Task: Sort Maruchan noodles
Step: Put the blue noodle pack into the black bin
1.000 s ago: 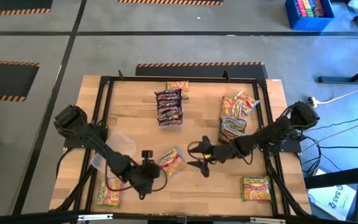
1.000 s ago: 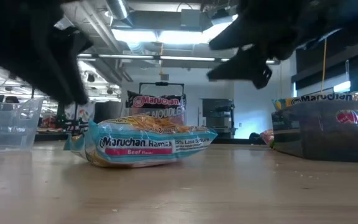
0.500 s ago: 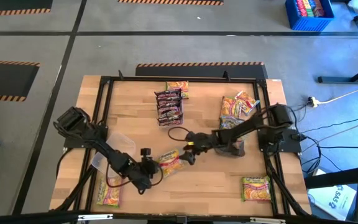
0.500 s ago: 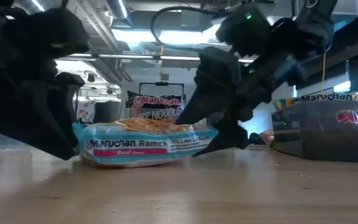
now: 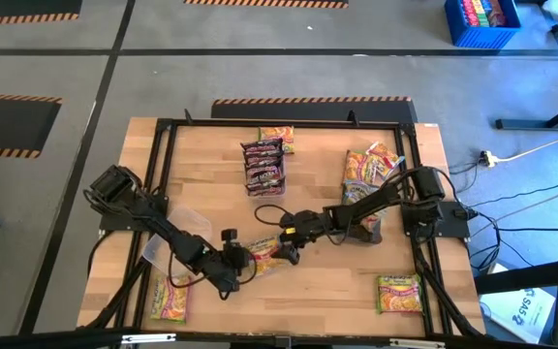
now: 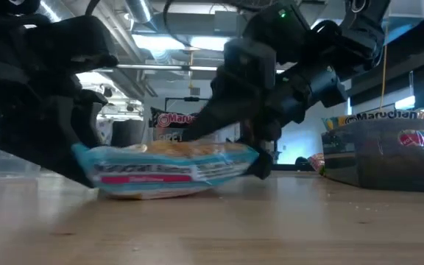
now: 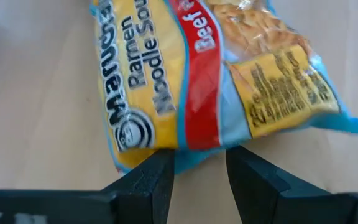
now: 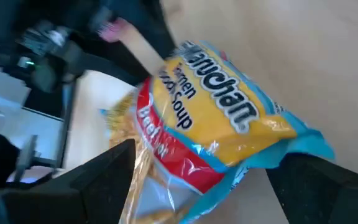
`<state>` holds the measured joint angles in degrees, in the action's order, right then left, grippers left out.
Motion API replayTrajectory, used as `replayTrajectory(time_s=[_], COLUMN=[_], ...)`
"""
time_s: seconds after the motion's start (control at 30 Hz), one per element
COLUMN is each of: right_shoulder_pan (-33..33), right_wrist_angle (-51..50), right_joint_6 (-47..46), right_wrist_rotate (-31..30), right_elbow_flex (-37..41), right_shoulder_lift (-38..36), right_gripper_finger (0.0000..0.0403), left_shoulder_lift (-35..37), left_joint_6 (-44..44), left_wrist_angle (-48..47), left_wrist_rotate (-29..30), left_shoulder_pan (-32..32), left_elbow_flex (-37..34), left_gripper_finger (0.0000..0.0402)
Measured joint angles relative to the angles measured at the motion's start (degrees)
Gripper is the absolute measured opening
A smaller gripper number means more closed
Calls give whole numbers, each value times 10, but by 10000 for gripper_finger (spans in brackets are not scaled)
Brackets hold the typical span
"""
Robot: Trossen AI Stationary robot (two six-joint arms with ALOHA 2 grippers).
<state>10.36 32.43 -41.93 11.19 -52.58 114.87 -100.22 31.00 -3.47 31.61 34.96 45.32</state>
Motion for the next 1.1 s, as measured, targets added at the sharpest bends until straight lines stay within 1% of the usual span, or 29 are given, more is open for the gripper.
replayTrajectory(time_s=[0.17, 0.27, 0.43, 0.53, 0.67, 0.83, 0.93, 1.03, 1.1], right_shoulder_pan=[8, 10, 9, 10, 10, 10, 10, 15, 20], right_wrist_angle=[20, 27, 26, 26, 24, 25, 30, 29, 24], right_joint_6=[6, 10, 14, 19, 28, 39, 61, 81, 95], right_wrist_rotate=[-3, -8, -21, -26, -31, -29, -26, -26, -31], right_elbow_flex=[1, 0, 0, 0, 0, -1, -2, -2, -2], right_shoulder_lift=[0, -1, -1, -1, -1, -1, -4, -15, -20], right_gripper_finger=[326, 326, 325, 313, 269, 195, 153, 121, 109], left_shoulder_lift=[0, 0, 0, 0, 0, 0, 0, 5, 15], left_joint_6=[0, -4, -29, -32, -40, -46, -46, -46, -46], left_wrist_angle=[1, 8, 20, 19, 19, 16, 14, 11, 6], left_wrist_rotate=[0, 13, 23, 23, 26, 26, 20, 16, 14], left_shoulder_pan=[0, -1, 0, 0, -1, 3, 4, 5, 9], left_elbow_flex=[0, 4, 19, 26, 28, 28, 28, 28, 29], left_gripper_finger=[138, 138, 138, 138, 138, 138, 138, 138, 138])
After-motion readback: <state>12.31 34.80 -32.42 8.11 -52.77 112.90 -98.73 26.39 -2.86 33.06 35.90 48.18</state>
